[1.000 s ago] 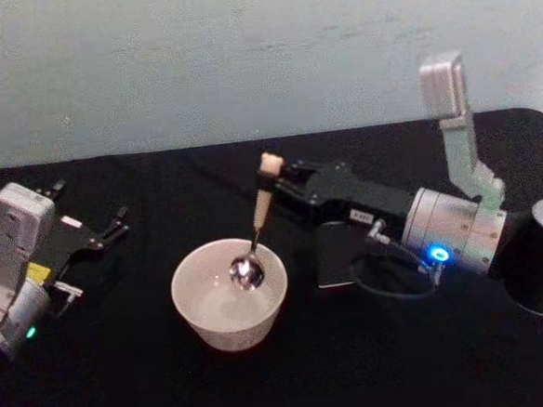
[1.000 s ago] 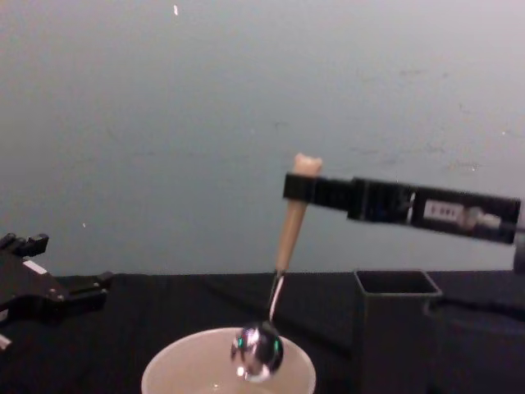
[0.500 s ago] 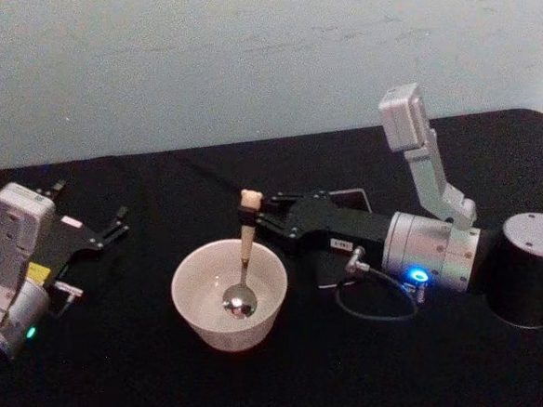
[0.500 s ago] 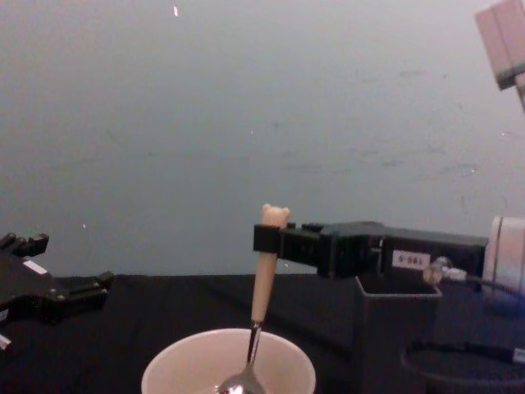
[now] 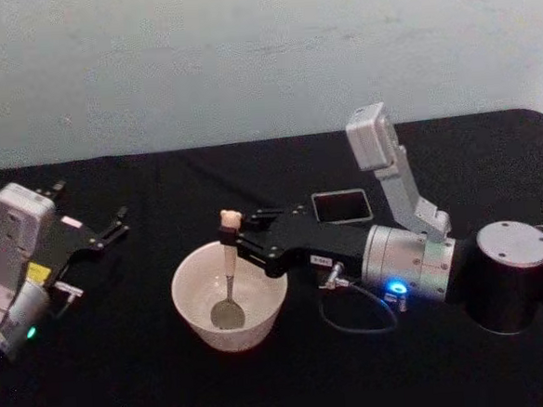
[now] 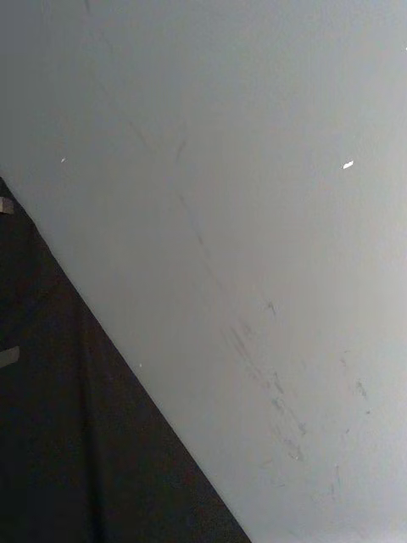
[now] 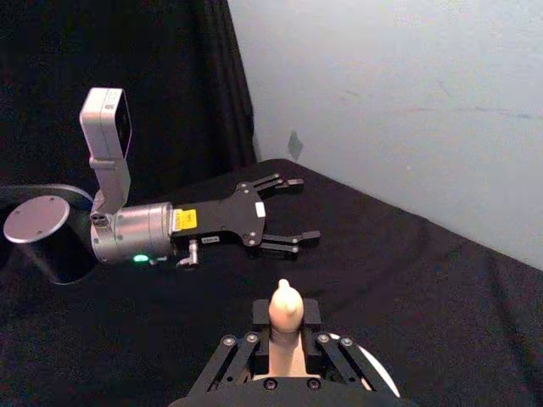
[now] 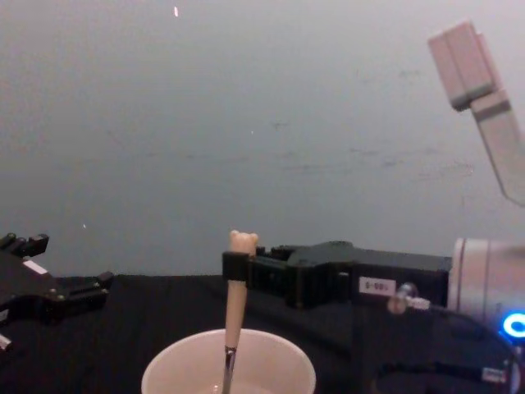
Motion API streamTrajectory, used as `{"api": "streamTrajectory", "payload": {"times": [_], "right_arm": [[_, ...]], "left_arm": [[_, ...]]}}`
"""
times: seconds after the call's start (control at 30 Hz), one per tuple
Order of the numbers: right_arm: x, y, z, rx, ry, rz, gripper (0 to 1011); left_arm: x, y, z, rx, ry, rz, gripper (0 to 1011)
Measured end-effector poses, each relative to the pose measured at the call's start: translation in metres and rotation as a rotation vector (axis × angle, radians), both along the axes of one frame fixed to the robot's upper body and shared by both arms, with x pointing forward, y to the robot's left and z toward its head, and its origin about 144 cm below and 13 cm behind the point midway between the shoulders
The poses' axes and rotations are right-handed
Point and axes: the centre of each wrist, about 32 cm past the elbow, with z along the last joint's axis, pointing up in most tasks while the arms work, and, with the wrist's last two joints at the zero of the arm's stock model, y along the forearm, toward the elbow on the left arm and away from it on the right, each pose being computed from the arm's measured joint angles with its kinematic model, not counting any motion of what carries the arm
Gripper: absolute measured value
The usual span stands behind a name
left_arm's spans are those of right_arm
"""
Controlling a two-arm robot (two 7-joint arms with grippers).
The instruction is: Pick up the stirring spoon with one hand, stir inside the cup, then place it back in its original position.
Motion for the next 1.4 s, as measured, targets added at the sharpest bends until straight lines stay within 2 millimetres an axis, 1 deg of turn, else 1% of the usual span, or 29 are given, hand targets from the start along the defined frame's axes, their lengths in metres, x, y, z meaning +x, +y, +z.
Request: {"api": "streamTrajectory", "payload": {"times": [0.17,0.53,0.73,0.83,1.03,1.23,1.33,1.4], "right_arm": [[0.003,0.007,-0.002,-0.015,-0.009,0.003,213],[0.02,0.023,-0.005,-0.022,-0.025,-0.028,213],[0.03,0.025,-0.007,-0.027,-0.033,-0.069,213],[0.033,0.024,-0.007,-0.029,-0.039,-0.085,213],[0.037,0.014,-0.007,-0.036,-0.053,-0.121,213],[0.032,0.0,-0.007,-0.049,-0.067,-0.13,213],[0.025,-0.01,-0.007,-0.061,-0.074,-0.11,213],[0.022,-0.013,-0.007,-0.064,-0.077,-0.101,213]], "left_arm": [[0.0,0.0,0.0,0.0,0.0,0.0,1001],[0.0,0.0,0.0,0.0,0.0,0.0,1001],[0.0,0.0,0.0,0.0,0.0,0.0,1001],[0.0,0.0,0.0,0.0,0.0,0.0,1001],[0.0,0.0,0.0,0.0,0.0,0.0,1001],[0.0,0.0,0.0,0.0,0.0,0.0,1001],[0.0,0.0,0.0,0.0,0.0,0.0,1001],[0.0,0.0,0.0,0.0,0.0,0.0,1001]]}}
